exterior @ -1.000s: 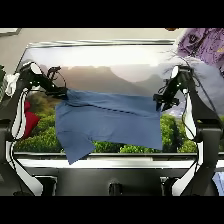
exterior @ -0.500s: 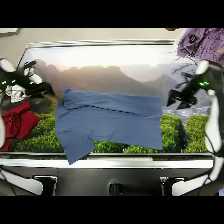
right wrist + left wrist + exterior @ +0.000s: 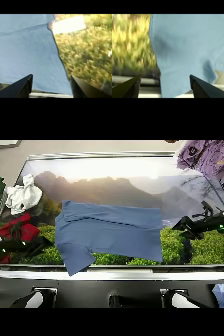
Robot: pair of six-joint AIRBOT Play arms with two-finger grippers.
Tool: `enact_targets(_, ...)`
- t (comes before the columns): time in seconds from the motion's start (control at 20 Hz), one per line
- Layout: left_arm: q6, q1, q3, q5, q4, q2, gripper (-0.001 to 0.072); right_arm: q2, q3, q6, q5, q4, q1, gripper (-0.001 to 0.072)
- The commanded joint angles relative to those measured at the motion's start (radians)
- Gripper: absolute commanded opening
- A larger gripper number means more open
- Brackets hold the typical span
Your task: Fold the clothes and pants, and hang the long-sleeved shirts on hangers.
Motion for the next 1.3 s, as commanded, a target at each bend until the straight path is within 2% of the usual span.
enact_targets(0.0, -0.002, 0.012, -0.227, 0.069, -0.118, 0.116, 0.0716, 0.027, -0.039, -0.013, -0.030, 0.055, -0.010, 0.0544)
enact_targets(0.35, 0.020, -0.079, -0.275, 0.224, -0.163, 0.047, 0.0717, 0.027, -0.039, -0.002, 0.006, 0.063, -0.010, 0.0544)
enact_targets(0.65, 0.109, -0.190, -0.275, 0.284, -0.318, -0.077, 0.0714, 0.027, -0.040, -0.002, 0.021, 0.037, -0.010, 0.0545)
enact_targets(0.7, 0.109, -0.204, -0.274, 0.283, -0.323, -0.089, 0.0658, 0.027, -0.047, -0.010, 0.035, 0.010, -0.010, 0.0548)
enact_targets(0.75, 0.111, -0.210, -0.274, 0.282, -0.323, -0.091, 0.0392, 0.027, -0.064, -0.016, 0.038, -0.034, -0.011, 0.0554)
enact_targets(0.8, 0.128, -0.210, -0.274, 0.281, -0.328, -0.089, 0.0082, 0.027, -0.091, -0.009, 0.027, -0.051, -0.012, 0.0554)
enact_targets(0.85, 0.136, -0.210, -0.269, 0.279, -0.328, -0.087, 0.0025, 0.026, -0.129, -0.010, 0.018, -0.048, -0.012, 0.0556)
enact_targets(0.9, 0.136, -0.210, -0.261, 0.274, -0.329, -0.087, 0.0024, 0.023, -0.171, -0.012, 0.018, -0.037, -0.012, 0.0562)
enact_targets(0.95, 0.136, -0.210, -0.248, 0.265, -0.331, -0.087, 0.0025, 0.023, -0.222, -0.021, 0.019, -0.036, -0.012, 0.0606)
enact_targets(1.25, 0.135, -0.210, -0.182, 0.240, -0.331, -0.087, 0.0024, 0.023, -0.415, -0.092, -0.066, -0.002, -0.012, 0.0611)
